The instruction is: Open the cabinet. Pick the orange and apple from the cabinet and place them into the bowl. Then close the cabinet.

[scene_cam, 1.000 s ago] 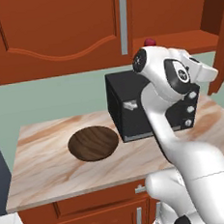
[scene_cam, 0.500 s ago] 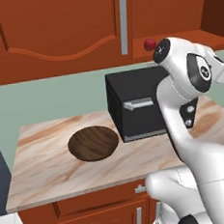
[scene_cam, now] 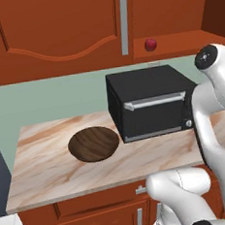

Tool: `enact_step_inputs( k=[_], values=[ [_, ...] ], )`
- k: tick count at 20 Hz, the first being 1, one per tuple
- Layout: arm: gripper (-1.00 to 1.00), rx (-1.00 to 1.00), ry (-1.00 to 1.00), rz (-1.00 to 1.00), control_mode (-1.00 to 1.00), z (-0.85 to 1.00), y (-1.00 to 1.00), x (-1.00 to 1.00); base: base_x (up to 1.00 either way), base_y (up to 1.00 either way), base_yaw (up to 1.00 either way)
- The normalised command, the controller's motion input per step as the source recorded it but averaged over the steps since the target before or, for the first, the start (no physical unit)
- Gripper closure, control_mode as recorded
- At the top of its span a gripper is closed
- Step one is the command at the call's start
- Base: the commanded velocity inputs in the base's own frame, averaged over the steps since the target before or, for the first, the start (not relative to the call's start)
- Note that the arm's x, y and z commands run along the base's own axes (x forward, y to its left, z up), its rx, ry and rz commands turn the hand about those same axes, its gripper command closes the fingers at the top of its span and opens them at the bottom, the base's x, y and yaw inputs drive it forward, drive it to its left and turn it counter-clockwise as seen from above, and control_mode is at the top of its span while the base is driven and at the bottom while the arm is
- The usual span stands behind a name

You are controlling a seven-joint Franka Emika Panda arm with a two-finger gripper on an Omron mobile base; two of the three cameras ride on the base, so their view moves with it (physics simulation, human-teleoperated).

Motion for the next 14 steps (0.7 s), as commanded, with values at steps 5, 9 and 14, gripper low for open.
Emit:
enact_step_inputs(
  k=[5, 9, 14],
  values=[
    [-1.0, 0.0, -0.02, 0.01, -1.0, -0.05, -0.22, 0.01, 0.0, 0.0, 0.0],
    [-1.0, 0.0, -0.16, 0.0, -1.0, 0.04, 0.02, -0.05, 0.0, 0.0, 0.0],
    [-1.0, 0.0, -0.26, 0.0, -1.0, 0.27, -0.06, -0.08, 0.0, 0.0, 0.0]
  ],
)
